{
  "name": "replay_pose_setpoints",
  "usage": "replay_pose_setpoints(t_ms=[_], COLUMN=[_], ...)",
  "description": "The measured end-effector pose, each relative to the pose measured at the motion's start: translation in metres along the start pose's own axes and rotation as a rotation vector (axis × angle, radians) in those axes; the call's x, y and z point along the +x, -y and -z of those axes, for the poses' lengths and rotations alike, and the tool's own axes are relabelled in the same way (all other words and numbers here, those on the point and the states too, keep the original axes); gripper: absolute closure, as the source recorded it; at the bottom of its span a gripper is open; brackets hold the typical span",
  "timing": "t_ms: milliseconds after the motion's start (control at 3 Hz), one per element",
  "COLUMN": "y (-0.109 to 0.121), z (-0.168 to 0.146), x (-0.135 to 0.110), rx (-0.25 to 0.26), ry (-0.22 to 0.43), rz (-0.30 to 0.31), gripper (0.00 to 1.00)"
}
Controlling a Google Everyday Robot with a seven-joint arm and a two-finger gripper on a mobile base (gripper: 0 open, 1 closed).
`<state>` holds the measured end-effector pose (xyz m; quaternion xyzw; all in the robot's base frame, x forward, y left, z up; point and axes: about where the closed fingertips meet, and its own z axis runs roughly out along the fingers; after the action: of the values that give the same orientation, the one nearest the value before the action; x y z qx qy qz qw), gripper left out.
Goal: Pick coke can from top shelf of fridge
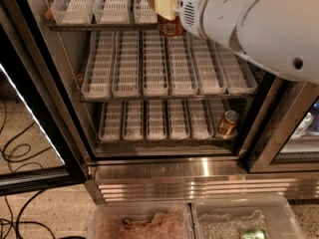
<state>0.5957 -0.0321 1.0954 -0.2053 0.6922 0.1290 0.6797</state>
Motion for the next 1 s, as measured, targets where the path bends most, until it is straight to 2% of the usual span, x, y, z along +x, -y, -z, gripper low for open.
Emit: replay_pose_setpoints(t_ms=[333,1000], y=[-0.011,-0.012], z=[-0.01,0.008], x=[-0.002,0.047], rx=[-0.022,-0.007], ry=[0.006,-0.079], rz=[-0.013,-0.136], gripper=[1.0,1.0])
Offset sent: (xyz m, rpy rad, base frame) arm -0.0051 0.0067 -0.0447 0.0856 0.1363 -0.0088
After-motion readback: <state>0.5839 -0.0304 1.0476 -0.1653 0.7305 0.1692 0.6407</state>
